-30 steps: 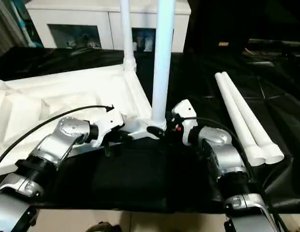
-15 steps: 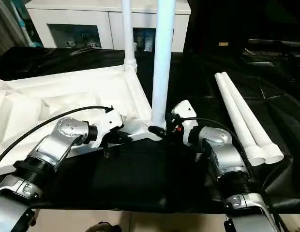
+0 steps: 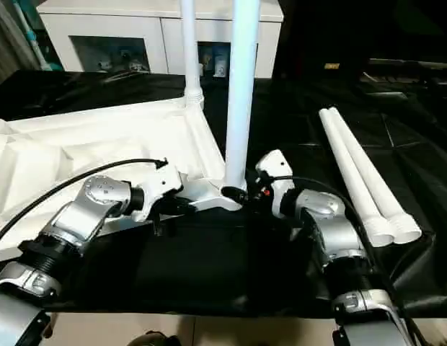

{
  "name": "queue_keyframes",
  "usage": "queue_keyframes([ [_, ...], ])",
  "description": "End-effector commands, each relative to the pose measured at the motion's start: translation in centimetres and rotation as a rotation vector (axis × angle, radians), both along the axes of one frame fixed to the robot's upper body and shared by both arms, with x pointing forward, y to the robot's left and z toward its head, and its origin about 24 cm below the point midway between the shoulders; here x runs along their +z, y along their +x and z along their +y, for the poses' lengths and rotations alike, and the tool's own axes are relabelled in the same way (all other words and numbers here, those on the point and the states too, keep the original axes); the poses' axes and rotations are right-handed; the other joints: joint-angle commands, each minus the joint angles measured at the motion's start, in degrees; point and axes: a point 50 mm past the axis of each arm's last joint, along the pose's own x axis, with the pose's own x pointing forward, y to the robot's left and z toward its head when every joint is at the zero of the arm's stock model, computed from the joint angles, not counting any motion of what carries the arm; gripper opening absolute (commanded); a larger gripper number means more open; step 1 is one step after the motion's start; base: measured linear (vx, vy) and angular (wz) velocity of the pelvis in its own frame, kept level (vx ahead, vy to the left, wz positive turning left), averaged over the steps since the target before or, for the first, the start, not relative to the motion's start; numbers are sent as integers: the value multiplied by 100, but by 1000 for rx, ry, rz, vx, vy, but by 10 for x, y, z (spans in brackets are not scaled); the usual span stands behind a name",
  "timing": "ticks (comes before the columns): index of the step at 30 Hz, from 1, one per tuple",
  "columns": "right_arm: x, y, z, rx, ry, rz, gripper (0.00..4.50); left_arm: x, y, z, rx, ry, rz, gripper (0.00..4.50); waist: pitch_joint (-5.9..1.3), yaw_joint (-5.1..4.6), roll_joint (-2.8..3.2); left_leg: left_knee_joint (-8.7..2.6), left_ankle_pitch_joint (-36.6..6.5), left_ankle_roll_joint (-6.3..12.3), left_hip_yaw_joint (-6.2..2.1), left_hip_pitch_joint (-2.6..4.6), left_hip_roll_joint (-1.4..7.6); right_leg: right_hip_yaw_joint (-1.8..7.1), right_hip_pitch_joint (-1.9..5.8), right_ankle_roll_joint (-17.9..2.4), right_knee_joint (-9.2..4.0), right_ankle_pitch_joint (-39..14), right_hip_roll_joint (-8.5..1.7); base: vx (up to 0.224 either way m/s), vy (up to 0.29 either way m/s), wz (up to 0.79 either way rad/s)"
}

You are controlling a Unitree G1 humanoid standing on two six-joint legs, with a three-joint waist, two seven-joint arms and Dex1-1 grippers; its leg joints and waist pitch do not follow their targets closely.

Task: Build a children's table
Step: Rotate leg to tighten

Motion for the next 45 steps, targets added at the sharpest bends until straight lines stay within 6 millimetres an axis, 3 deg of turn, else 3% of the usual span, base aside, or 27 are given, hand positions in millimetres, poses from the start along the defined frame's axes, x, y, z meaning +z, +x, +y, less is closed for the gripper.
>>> queue_keyframes([
  [1, -19, -5, 5, -56, -11, 76, 248, 6, 4, -12, 19, -28, -32, 0, -447, 1, -63, -458, -872, 481, -251, 182, 532, 194, 232, -1450, -319, -412, -343, 0, 0, 0],
  [3, -27, -2, 6, -186, -1, 90, 248, 5, 12, -17, 102, -19, -53, 0, -423, -15, -64, -492, -1177, 299, -254, 205, 534, 204, 205, -1379, -366, -827, -338, 0, 0, 0],
  [5, -28, -2, 6, -205, 0, 93, 247, 5, 13, -18, 112, -18, -55, 0, -413, -19, -57, -521, -1468, 108, -267, 227, 532, 210, 195, -1273, -407, -1183, -347, 0, 0, 0],
  [7, -36, 2, 11, -363, 17, 122, 247, 5, 22, -28, 215, -22, -63, 0, -392, -45, -47, -554, -1781, -80, -275, 242, 517, 220, 159, -1127, -447, -1448, -333, 0, 0, 0],
  [12, -44, 11, 25, -658, 49, 183, 243, 6, 32, -50, 353, -24, -70, 0, -399, -49, -21, -579, -2034, -269, -303, 261, 493, 217, 134, -957, -489, -1639, -344, 0, 0, 0],
  [16, -41, 17, 38, -723, 62, 184, 238, 6, 32, -62, 368, -27, -81, 0, -407, -49, -36, -580, -1988, -205, -297, 242, 480, 216, 140, -879, -506, -1546, -347, 0, 0, 0],
  [21, -33, 19, 43, -666, 57, 106, 238, 8, 30, -66, 301, -44, -109, 0, -419, -28, -21, -578, -1757, -43, -296, 197, 486, 210, 180, -871, -482, -1209, -349, 0, 0, 0],
  [23, -28, 19, 42, -632, 105, 80, 276, 7, 29, -65, 273, -39, -123, 0, -428, -20, -40, -572, -1716, 17, -287, 202, 492, 213, 189, -887, -483, -1153, -350, 0, 0, 0],
  [28, -18, 16, 26, -643, 84, 16, 316, 6, 29, -59, 242, -41, -130, 0, -432, -12, -54, -566, -1504, 150, -288, 186, 501, 211, 208, -917, -474, -1056, -341, 0, 0, 0],
  [32, -11, 10, 12, -657, 77, -16, 338, 5, 27, -57, 205, -47, -132, 0, -454, -2, -59, -536, -1143, 312, -273, 159, 500, 207, 227, -1066, -411, -540, -328, 0, 0, 0],
  [33, -10, 6, 7, -667, 72, -25, 338, 7, 26, -59, 185, -63, -142, 0, -455, -5, -17, -528, -1128, 328, -273, 158, 499, 206, 226, -1099, -410, -536, -342, 0, 0, 0],
  [34, -10, 5, 6, -669, 71, -27, 338, 7, 25, -59, 181, -67, -144, 0, -455, -5, -17, -528, -1128, 328, -273, 158, 499, 206, 226, -1099, -410, -536, -342, 0, 0, 0],
  [36, -9, -1, 1, -672, 67, -34, 338, 10, 24, -62, 149, -98, -163, 0, -460, 14, -43, -510, -984, 424, -266, 161, 506, 209, 238, -1084, -394, -319, -329, 0, 0, 0],
  [39, -9, -18, -5, -644, 49, -38, 338, 22, 22, -69, 122, -191, -210, 0, -460, 61, -20, -495, -935, 570, -257, 160, 521, 205, 235, -1117, -408, -315, -344, 0, 0, 0],
  [43, -11, -30, 0, -570, 28, -24, 338, 40, 25, -67, 160, -278, -226, 0, -478, 61, 5, -502, -912, 540, -268, 155, 525, 181, 234, -1179, -377, -282, -330, 0, 0, 0],
  [45, -10, -36, 9, -491, 18, -13, 346, 53, 28, -56, 196, -306, -216, 45, -480, 68, 33, -496, -839, 531, -267, 157, 535, 185, 232, -1206, -347, -179, -332, 0, 0, 0],
])
